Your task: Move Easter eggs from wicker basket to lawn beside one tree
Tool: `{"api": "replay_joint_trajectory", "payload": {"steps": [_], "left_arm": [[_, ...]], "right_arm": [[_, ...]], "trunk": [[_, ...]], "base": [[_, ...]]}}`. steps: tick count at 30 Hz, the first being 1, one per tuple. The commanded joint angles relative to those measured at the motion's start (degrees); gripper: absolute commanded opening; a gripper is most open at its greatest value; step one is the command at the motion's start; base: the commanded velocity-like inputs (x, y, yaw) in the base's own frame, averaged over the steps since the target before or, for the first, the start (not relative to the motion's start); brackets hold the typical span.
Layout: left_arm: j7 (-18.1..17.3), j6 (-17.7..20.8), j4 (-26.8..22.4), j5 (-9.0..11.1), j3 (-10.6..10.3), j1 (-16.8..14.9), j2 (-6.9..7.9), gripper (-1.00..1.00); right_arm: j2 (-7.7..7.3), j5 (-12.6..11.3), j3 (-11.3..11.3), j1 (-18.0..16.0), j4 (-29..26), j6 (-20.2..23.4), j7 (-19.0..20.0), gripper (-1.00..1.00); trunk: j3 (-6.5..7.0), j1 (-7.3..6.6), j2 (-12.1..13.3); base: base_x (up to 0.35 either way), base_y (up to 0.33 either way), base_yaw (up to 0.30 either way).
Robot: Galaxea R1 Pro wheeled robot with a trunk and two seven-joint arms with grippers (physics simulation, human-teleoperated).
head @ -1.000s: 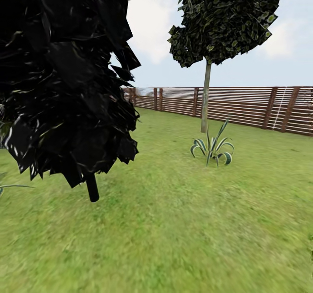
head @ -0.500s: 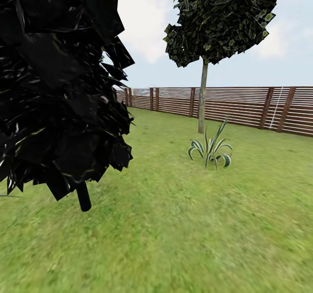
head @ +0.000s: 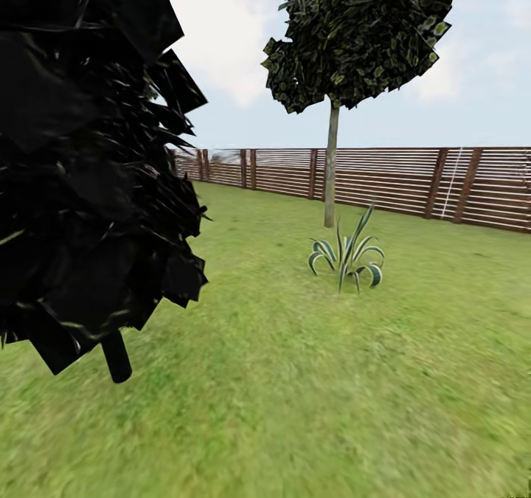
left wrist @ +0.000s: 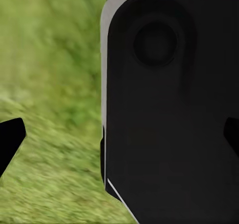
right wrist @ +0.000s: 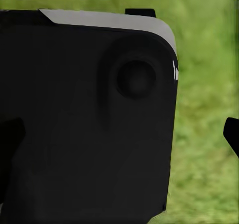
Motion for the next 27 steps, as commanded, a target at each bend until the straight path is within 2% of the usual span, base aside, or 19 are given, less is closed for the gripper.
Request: {"api": "replay_joint_trajectory", "payload": {"steps": [1,27], "left_arm": [[0.0,0.0,0.0,0.1,0.0,0.0,0.01,1.0],[0.0,0.0,0.0,0.1,0.0,0.0,0.0,1.0]], "right_arm": [[0.0,0.0,0.0,-0.1,0.1,0.0,0.0,1.0],[0.0,0.0,0.0,-0.1,0.1,0.1,0.0,1.0]], "trunk": [[-0.04,0.04,0.0],[-0.04,0.04,0.0]], "base": [[0.335,0.0,-0.286],[0.335,0.0,-0.291]]}}
